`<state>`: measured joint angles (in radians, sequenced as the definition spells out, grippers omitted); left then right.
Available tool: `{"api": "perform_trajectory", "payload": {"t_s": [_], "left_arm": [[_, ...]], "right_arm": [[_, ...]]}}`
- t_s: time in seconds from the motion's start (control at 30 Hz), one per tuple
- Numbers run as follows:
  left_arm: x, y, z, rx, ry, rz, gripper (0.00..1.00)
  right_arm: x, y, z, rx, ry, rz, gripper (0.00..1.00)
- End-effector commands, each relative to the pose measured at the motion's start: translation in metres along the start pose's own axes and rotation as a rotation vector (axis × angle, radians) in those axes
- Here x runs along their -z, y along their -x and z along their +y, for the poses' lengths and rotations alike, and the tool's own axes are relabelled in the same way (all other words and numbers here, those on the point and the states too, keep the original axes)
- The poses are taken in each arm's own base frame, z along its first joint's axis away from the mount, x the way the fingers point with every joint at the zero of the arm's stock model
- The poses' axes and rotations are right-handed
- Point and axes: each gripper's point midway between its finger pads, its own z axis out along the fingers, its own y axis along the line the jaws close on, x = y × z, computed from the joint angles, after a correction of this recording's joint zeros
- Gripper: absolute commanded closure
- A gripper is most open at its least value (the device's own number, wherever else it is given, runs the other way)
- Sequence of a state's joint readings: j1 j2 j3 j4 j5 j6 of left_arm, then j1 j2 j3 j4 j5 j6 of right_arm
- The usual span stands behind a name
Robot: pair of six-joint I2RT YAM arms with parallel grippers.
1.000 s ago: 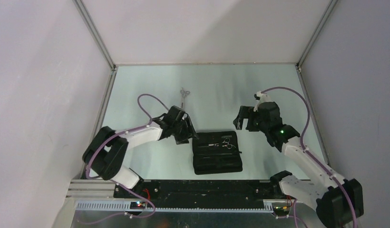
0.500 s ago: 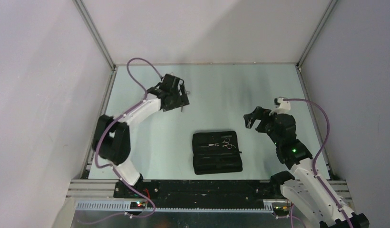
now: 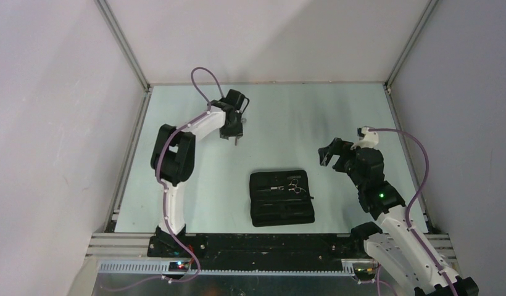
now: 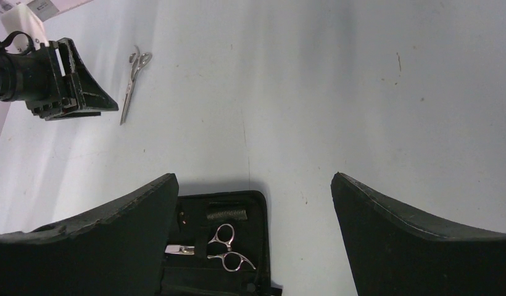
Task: Sort the hair-cutting tools
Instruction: Move the scissors to the center of the board.
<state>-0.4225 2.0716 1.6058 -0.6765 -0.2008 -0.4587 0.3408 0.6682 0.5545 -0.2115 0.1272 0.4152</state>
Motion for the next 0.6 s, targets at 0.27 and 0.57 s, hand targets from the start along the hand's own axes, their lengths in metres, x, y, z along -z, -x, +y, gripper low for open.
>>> {"api": "perform_trajectory", "payload": {"t_s": [0.27,0.57], "left_arm": [[-0.017,0.011,-0.006,-0.055,0.004,0.056,0.61],[-0.022,-0.013,-0.005,-0.072,0.002,0.156,0.81]], "right_arm": [[0.002,0.011,-0.004,-0.013,-0.018,-0.047,0.01],[0.005,0.014,-0.004,-0.017,-0.016,-0.061,0.01]]}}
